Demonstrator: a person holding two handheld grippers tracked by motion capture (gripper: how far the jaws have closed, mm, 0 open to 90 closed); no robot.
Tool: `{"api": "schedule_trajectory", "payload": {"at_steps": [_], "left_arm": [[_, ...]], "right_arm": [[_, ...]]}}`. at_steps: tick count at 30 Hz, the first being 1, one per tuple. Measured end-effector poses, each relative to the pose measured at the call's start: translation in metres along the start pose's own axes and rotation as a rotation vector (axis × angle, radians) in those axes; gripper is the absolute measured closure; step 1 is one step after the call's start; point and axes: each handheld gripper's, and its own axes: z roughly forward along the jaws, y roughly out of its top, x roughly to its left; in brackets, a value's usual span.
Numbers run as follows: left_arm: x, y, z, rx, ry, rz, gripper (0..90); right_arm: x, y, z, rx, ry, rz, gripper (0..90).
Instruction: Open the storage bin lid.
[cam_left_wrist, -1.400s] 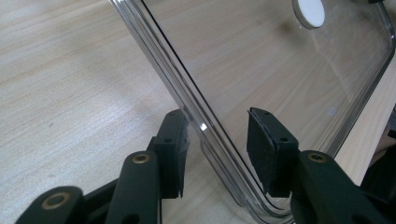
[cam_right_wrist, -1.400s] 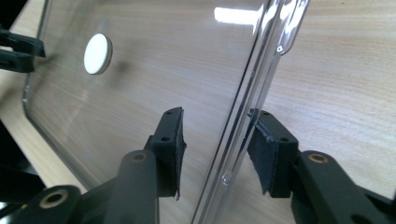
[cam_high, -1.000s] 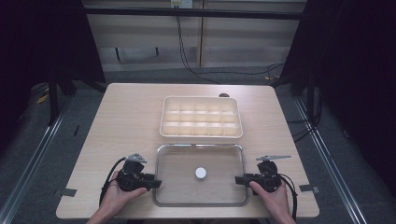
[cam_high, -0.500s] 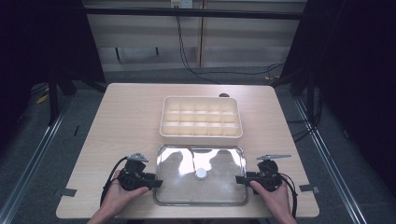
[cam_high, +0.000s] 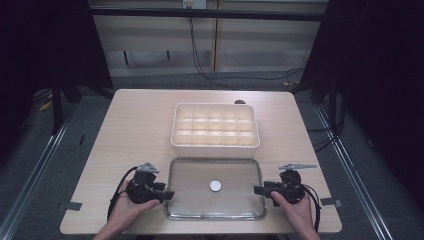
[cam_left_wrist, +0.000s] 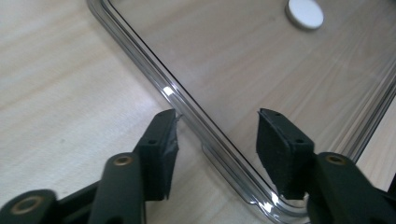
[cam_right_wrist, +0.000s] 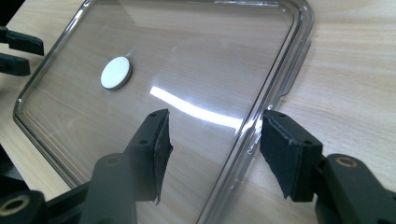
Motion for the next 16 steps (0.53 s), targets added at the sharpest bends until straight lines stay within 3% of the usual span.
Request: {"api": "schedule_trajectory", "payload": {"at_steps": [4, 6, 7, 8, 11, 16], "left_arm": [[0.003, 0.012, -0.015, -0.042, 0.019, 0.003, 39.7], [0.004, 0.018, -0.027, -0.104, 0.014, 0.004, 36.2], [0.004, 0.018, -0.027, -0.104, 0.014, 0.004, 34.9], [0.003, 0.014, -0.034, -0.168, 0.014, 0.042, 34.4], [0.001, 0.006, -0.044, -0.174, 0.049, 0.059, 32.9], [0.007, -0.013, -0.049, -0.201, 0.087, 0.047, 30.5]], "right_arm": [[0.003, 0.002, -0.01, 0.001, -0.01, -0.045, 40.2], [0.004, 0.001, -0.024, -0.085, 0.024, -0.074, 38.5], [0.004, 0.001, -0.024, -0.085, 0.024, -0.074, 38.5], [0.003, -0.003, -0.031, -0.164, 0.027, -0.083, 36.8], [-0.001, -0.005, -0.038, -0.179, 0.004, -0.103, 34.4], [-0.007, -0.008, -0.049, -0.235, -0.012, -0.099, 33.4]]}}
